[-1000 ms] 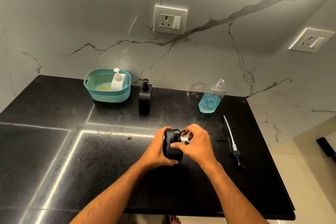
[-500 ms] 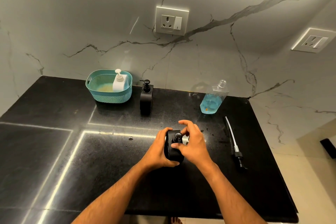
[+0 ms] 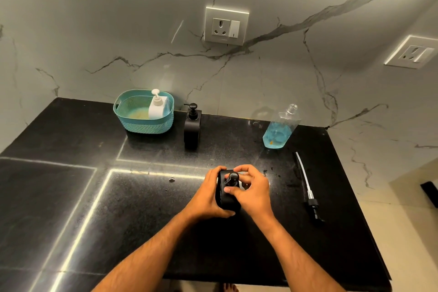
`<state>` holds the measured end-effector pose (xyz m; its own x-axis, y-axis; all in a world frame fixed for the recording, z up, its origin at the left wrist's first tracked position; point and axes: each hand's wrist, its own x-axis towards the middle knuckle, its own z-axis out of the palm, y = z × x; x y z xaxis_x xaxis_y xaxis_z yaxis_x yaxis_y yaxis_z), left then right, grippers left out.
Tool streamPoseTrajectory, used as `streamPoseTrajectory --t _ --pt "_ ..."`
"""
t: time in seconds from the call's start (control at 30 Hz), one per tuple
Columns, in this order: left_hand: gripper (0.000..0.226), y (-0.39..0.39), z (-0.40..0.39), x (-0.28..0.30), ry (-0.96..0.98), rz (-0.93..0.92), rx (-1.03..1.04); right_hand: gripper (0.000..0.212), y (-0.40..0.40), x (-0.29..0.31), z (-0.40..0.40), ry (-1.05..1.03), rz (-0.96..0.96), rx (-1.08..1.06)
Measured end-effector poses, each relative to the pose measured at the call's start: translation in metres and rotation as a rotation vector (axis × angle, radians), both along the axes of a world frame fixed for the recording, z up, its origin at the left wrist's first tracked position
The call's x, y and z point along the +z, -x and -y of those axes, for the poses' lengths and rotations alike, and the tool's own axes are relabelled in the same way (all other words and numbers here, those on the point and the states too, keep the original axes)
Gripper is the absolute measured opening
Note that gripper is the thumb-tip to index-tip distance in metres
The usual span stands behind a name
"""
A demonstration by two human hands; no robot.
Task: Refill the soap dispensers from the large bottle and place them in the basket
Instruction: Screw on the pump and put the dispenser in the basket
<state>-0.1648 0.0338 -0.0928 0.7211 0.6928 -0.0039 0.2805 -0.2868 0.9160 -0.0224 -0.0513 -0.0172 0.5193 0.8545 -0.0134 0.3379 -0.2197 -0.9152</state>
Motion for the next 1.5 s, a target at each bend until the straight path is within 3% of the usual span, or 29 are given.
streamPoseTrajectory --t 0.2,0.5,0.83,1.0,1.2,1.37,1.5 --pt "0.116 0.000 0.001 0.002 -0.010 0.001 0.002 0.046 0.026 -0.016 0.003 -0.122 0.002 -0.188" --pt "0.110 0.000 -0.001 0.007 -0.039 0.004 -0.009 0.052 -0.007 -0.023 -0.001 -0.066 0.014 0.149" --pt "0.117 0.001 -0.001 0.005 -0.020 0.001 -0.019 0.054 0.010 -0.025 -0.001 -0.180 0.011 -0.077" --pt "0.111 -0.001 0.005 0.009 -0.041 0.030 0.028 0.054 0.010 -0.026 0.001 -0.158 0.062 -0.053" --pt "0.115 0.014 -0.004 0.011 -0.056 0.055 0.131 0.076 0.012 -0.015 -0.008 -0.214 0.155 0.134" --pt "0.119 0.036 -0.028 0.033 -0.058 0.095 0.155 0.098 0.019 -0.007 -0.031 -0.132 0.085 0.310" --pt "0.123 0.059 -0.052 0.053 -0.065 0.116 0.195 0.102 0.026 0.008 -0.059 -0.123 0.083 0.459"
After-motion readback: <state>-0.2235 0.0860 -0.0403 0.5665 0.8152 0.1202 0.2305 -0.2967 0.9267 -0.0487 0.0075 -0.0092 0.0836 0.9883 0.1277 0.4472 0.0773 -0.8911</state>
